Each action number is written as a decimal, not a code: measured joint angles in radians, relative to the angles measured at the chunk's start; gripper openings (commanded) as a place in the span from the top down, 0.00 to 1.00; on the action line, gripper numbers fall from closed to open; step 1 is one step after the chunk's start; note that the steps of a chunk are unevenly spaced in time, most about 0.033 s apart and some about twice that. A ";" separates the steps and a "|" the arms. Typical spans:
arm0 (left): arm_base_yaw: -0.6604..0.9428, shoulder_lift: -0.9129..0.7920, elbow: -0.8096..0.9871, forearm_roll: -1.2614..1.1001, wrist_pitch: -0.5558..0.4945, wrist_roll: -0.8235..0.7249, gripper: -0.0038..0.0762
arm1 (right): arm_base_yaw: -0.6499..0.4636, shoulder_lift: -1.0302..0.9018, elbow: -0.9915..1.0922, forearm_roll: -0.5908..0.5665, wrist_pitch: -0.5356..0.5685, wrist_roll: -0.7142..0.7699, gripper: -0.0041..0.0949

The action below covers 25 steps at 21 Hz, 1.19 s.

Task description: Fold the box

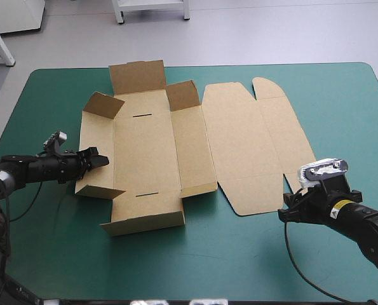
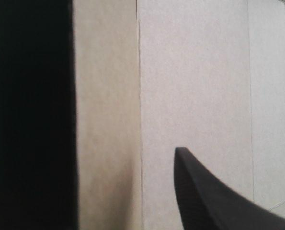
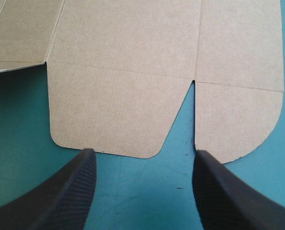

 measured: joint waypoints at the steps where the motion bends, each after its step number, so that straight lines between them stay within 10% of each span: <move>1: 0.000 0.001 0.000 -0.003 -0.002 0.000 0.81 | 0.000 0.000 0.000 0.000 0.000 0.000 0.40; 3: 0.000 0.003 0.000 -0.004 -0.013 0.002 0.96 | 0.000 0.000 0.000 0.000 0.000 0.000 0.40; 13: -0.004 0.006 -0.090 0.025 0.079 0.151 0.96 | 0.000 0.000 0.000 0.000 0.005 0.000 0.40; 25: -0.242 0.150 -0.771 0.647 0.294 0.216 0.96 | 0.000 0.000 0.000 0.000 0.013 0.000 0.40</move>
